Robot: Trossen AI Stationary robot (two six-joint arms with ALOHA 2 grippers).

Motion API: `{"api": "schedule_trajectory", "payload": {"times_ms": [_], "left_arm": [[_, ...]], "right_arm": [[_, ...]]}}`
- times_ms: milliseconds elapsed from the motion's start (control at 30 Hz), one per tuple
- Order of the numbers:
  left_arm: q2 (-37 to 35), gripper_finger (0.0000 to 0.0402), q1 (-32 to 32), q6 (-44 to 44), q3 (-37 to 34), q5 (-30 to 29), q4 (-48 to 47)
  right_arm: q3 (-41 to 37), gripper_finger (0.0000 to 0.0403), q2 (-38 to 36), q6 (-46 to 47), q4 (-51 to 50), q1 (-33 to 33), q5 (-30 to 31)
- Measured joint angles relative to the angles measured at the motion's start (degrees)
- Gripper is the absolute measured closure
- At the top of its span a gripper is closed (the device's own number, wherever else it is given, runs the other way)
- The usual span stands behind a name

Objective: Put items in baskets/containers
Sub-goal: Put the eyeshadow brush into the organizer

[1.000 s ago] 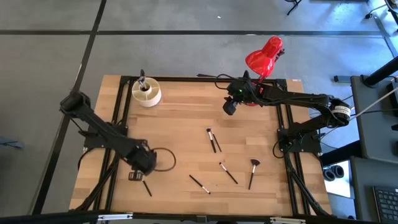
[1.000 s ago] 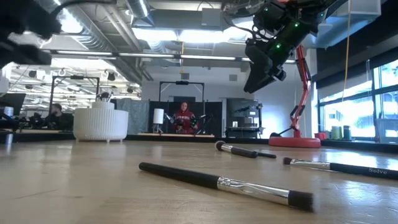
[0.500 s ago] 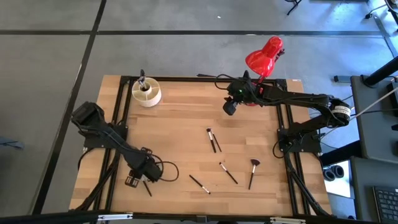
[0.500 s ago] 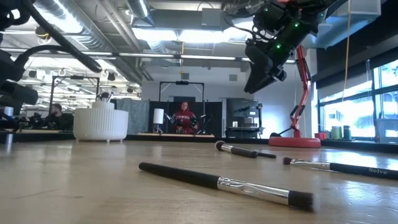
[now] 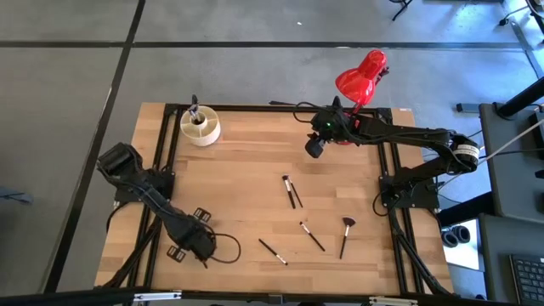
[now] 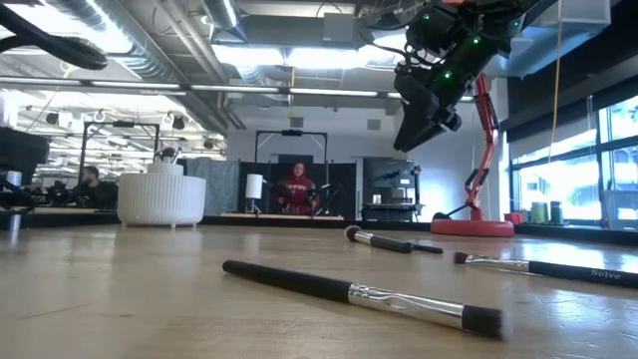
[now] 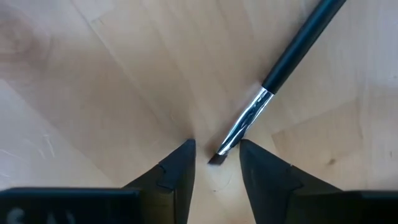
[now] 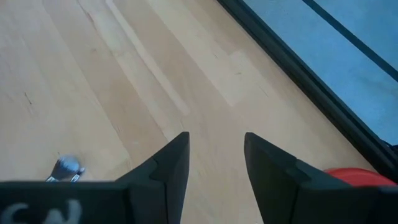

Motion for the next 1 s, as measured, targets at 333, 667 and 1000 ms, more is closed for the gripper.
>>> {"api": "schedule_trajectory", "payload": {"times_ms": [333, 667, 1000], "left_arm": [[0.1, 0.0362, -0.6, -1.6, -0.2, 4.7, -1.0], [0.3, 0.0397, 5.2, 6.8, 3.1, -2.2, -8.7], [0.2, 0.0398, 16.8, 12.0, 16.4, -46.6, -39.9]], "right_arm": [[0.0, 0.0249, 0.0, 0.0, 0.0, 0.0, 0.0], [0.0, 0.0249, 0.0, -0.2, 0.1, 0.0, 0.0], [0.0, 0.0249, 0.0, -1.1, 1.5, 0.0, 0.0]]}}
